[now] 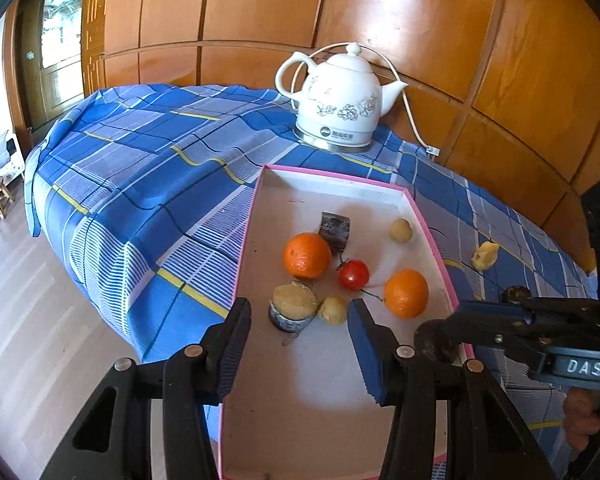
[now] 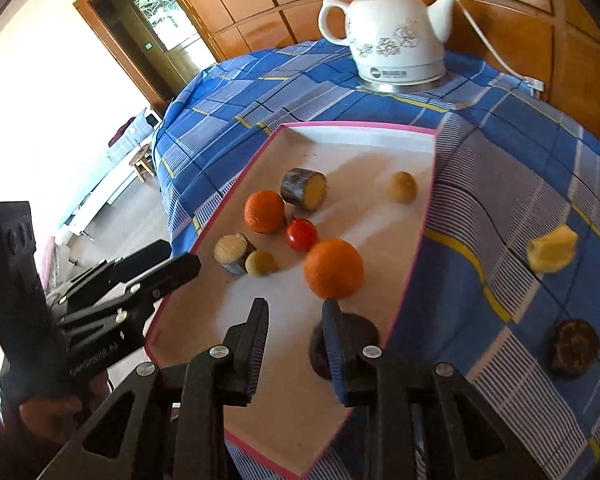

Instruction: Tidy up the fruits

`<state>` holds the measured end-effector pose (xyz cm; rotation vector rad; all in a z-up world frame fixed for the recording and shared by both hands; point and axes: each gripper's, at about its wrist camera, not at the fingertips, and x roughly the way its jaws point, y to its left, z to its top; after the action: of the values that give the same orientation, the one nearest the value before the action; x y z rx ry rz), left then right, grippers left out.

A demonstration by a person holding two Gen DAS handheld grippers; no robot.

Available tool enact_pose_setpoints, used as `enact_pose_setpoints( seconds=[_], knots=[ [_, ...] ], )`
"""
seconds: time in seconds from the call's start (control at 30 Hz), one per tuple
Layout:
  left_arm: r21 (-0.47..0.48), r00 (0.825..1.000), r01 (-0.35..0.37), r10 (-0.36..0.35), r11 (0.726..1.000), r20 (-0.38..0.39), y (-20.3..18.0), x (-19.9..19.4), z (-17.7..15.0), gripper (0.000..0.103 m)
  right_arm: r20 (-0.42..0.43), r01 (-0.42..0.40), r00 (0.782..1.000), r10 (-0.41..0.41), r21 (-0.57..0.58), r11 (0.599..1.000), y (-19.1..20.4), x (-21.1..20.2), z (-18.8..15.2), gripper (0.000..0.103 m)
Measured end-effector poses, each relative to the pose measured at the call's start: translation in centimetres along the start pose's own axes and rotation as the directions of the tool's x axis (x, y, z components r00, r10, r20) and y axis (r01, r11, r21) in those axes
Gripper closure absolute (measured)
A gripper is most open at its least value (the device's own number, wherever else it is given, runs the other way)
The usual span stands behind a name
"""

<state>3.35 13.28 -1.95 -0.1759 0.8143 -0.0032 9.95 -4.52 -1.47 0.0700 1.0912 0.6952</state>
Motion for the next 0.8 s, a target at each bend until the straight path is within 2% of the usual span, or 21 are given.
enact_pose_setpoints(
  seconds=[0.47, 0.8],
  knots=[
    [0.104, 0.999, 0.044, -0.043, 0.994, -0.01, -3.8, -0.2, 0.0, 0.052, -0.004, 0.136, 0.991, -0.136, -0.012, 0.991, -3.9, -3.8, -3.4, 0.074],
    [0.16, 0.998, 0.064, -0.06, 0.985, -0.033, -5.9, 0.0, -0.4, 0.052, -0.015, 0.223, 0.975, -0.223, 0.045, 0.974, -8.7, -6.4, -5.1, 0.074]
  ],
)
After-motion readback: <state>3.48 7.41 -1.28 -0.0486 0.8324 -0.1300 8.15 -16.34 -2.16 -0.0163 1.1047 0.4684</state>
